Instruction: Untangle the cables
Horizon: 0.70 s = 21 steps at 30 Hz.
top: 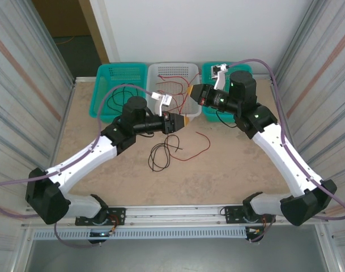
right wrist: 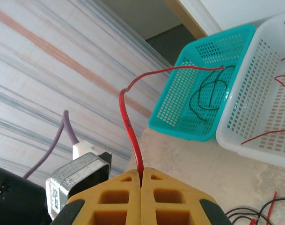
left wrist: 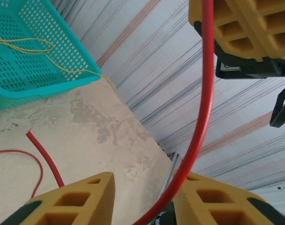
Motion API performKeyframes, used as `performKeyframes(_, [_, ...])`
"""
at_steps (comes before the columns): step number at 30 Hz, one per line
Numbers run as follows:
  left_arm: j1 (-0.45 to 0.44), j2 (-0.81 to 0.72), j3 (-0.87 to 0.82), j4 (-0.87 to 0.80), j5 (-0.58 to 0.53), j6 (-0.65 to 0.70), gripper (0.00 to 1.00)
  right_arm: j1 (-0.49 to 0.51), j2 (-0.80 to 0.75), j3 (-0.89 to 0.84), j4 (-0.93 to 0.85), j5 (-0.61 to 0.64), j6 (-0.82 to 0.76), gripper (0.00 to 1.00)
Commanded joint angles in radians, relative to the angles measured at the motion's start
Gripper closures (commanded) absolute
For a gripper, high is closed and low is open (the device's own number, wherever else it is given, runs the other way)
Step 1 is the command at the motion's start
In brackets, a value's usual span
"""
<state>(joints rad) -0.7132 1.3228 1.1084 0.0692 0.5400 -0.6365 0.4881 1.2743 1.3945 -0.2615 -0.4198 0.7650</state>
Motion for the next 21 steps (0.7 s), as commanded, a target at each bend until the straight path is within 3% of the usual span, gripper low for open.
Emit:
performKeyframes(1, [-0.021, -0.002, -0.006, 0.055, 0.019, -0.020, 0.68, -0.008, -0.036, -0.011, 0.063, -0.002, 0.049, 1.00])
performKeyframes(5, [-0.044, -0.005, -0.019, 0.061, 0.014, -0.021, 0.77, -0.011, -0.041, -0.022, 0.063, 0.018, 0.057, 1.00])
performKeyframes(14, [-0.064, -0.006, -0.076, 0.090, -0.003, -0.063, 0.78, -0.017, -0.018, -0.025, 0.082, 0.041, 0.077, 1.00])
performKeyframes(18, [-0.064, -0.014, -0.118, 0.114, -0.006, -0.090, 0.86, -0.023, 0.012, -0.015, 0.096, 0.047, 0.076, 1.00])
performKeyframes(20, [-0.064, -0.017, -0.126, 0.108, -0.006, -0.095, 0.82, -0.027, 0.028, -0.014, 0.103, 0.052, 0.073, 1.00])
performKeyframes(21, [-0.064, -0.021, -0.129, 0.100, -0.005, -0.092, 0.73, -0.030, 0.039, -0.011, 0.108, 0.052, 0.071, 1.00])
